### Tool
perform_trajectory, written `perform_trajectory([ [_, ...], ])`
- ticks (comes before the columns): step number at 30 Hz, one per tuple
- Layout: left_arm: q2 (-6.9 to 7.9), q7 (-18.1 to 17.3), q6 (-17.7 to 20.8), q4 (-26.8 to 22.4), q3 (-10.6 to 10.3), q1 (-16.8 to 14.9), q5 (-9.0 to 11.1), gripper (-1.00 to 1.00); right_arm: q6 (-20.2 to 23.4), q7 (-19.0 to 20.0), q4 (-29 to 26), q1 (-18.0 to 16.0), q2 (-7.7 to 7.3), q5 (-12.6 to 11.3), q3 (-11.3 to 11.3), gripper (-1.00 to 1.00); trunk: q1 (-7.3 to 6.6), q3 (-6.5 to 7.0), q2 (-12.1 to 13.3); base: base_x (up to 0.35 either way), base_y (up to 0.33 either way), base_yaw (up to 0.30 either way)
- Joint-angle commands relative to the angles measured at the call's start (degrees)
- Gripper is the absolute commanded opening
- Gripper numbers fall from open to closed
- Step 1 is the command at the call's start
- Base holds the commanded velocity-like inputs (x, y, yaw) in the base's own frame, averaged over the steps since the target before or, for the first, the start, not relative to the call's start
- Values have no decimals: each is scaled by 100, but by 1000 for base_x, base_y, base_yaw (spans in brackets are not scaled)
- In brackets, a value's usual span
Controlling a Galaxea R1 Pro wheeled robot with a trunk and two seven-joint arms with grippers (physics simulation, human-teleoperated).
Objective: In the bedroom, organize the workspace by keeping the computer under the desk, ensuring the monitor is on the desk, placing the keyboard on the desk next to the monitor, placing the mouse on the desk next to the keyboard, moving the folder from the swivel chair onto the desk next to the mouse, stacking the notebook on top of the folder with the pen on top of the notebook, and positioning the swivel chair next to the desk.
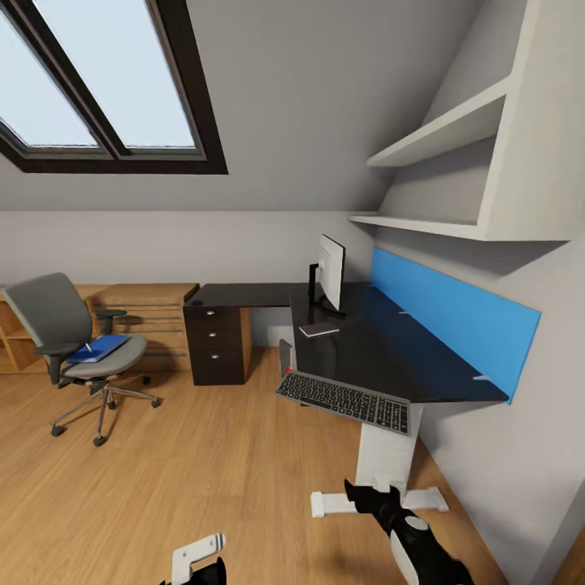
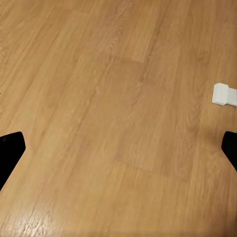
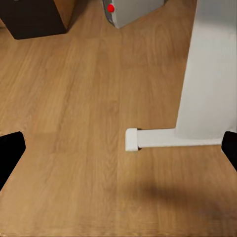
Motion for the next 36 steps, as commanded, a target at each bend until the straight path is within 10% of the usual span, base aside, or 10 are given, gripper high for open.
perform_trajectory([
  [1, -1, 35, 20, -10, -12, -2, 35, 100, -158, 33, 235, -4, 5, 106, -46, 100, 0, -5, -3, 0, 0, 0],
  [9, 9, -184, -139, 216, 79, -110, -45, 100, -129, 95, 323, 10, 211, 112, 51, 100, 0, -5, -3, 0, 0, 0],
  [36, 213, 204, 109, -335, -84, 26, -116, 100, -352, 238, 430, -47, 201, 147, -62, 100, 0, 85, -3, 0, 0, -113],
])
